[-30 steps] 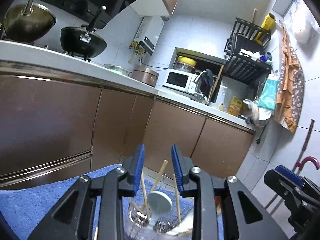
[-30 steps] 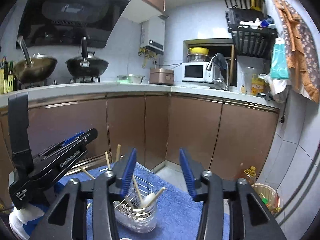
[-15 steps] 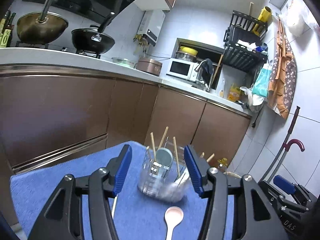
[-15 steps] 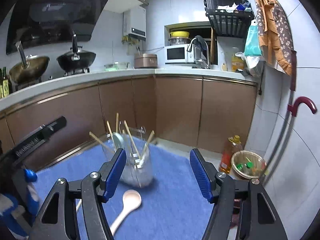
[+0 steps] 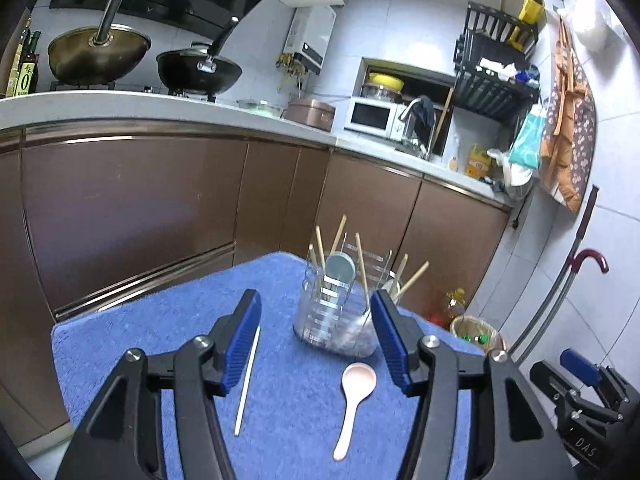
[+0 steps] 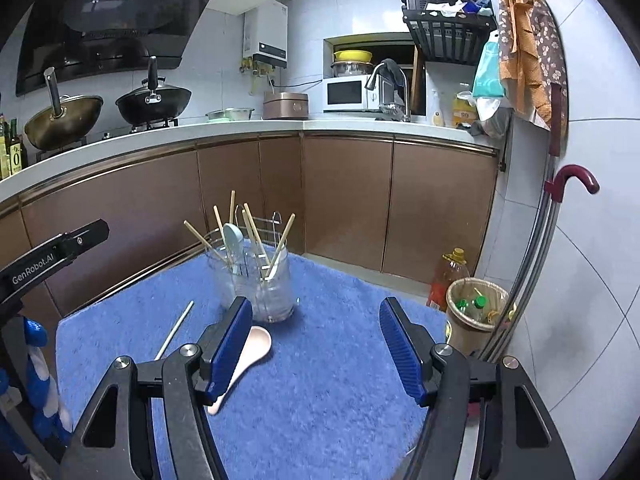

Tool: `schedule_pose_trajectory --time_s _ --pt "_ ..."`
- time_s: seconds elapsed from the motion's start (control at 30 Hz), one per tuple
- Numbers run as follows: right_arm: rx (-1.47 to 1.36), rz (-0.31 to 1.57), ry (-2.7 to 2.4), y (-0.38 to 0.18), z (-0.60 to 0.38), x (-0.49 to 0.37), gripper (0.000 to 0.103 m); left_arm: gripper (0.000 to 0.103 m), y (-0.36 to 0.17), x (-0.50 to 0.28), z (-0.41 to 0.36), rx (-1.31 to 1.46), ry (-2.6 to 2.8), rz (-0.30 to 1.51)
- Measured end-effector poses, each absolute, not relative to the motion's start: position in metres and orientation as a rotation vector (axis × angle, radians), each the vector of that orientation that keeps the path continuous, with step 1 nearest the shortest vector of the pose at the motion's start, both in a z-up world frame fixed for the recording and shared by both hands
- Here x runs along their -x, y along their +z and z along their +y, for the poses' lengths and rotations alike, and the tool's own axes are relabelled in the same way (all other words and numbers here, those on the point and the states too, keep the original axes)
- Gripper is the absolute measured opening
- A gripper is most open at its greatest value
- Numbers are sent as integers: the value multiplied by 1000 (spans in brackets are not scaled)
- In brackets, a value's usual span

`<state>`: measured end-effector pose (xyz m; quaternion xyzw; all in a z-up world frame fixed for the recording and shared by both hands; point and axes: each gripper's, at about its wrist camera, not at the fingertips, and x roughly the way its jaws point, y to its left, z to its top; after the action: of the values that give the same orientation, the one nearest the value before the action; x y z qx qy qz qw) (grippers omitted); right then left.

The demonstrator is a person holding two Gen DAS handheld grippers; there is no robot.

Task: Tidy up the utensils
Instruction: 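Withdraw both open grippers from the holder toward the remaining utensils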

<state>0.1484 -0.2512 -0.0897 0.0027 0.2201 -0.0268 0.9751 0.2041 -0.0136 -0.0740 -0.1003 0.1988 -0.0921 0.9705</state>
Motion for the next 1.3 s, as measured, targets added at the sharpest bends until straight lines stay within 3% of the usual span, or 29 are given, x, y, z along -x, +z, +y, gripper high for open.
schedule_pose_trajectory --time_s 0.33,1.3 --pt "4 540 -39 -109 -251 -156 65 56 -100 -217 -22 167 -225 533" --pt "54 687 -8 -157 -235 -209 64 56 -160 -276 5 160 -177 674"
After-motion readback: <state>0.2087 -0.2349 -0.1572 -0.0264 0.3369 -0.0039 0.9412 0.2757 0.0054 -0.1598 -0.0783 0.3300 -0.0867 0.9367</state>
